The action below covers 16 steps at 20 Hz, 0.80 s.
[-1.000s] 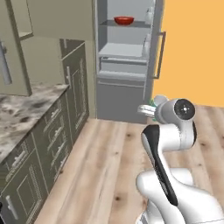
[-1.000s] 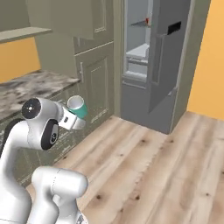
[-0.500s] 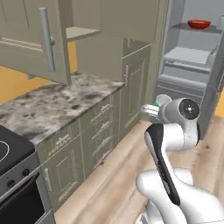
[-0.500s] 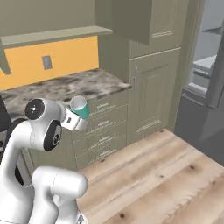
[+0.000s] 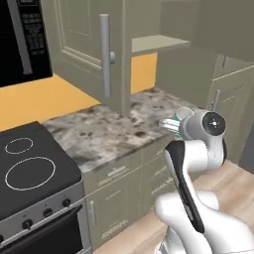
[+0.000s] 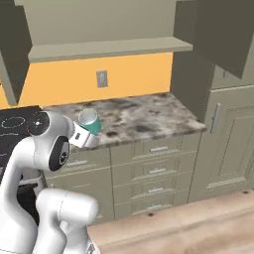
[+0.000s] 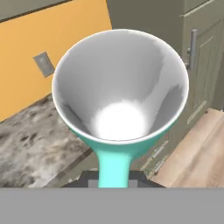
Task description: Move the mug from next to the sink to the open cabinet. Then, move the bowl with the steak to the fridge to clear the area for faucet cleaning.
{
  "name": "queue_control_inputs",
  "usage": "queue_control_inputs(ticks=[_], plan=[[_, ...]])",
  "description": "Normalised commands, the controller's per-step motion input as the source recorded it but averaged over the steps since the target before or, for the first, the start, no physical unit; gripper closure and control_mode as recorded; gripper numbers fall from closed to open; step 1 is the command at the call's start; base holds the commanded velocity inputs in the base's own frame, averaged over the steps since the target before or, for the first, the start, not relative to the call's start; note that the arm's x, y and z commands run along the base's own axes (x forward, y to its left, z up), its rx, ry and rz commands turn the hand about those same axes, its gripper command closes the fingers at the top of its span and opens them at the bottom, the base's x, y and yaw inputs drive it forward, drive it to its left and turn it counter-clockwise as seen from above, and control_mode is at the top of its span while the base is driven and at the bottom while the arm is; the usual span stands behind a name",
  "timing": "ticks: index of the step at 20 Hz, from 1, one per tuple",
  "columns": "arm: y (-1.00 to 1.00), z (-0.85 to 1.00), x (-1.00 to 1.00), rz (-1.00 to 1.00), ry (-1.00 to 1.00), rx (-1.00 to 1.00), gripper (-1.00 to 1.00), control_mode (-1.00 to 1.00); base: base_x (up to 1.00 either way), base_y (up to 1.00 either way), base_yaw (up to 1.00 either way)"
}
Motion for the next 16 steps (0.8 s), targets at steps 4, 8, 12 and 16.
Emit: queue_control_inputs(ticks=[4,8,12,16], plan=[[0.00,0.00,0.00,0.00,0.00,0.00,1.00,1.00,1.00,-0.35,0.44],[0.00,0.00,0.00,0.00,0.00,0.00,1.00,1.00,0.88,-0.51,0.41],[0.00,0.00,0.00,0.00,0.00,0.00,1.00,1.00,0.53,-0.15,0.63],[0.00,0.00,0.00,0.00,0.00,0.00,1.00,1.00,0.21,-0.32,0.59]])
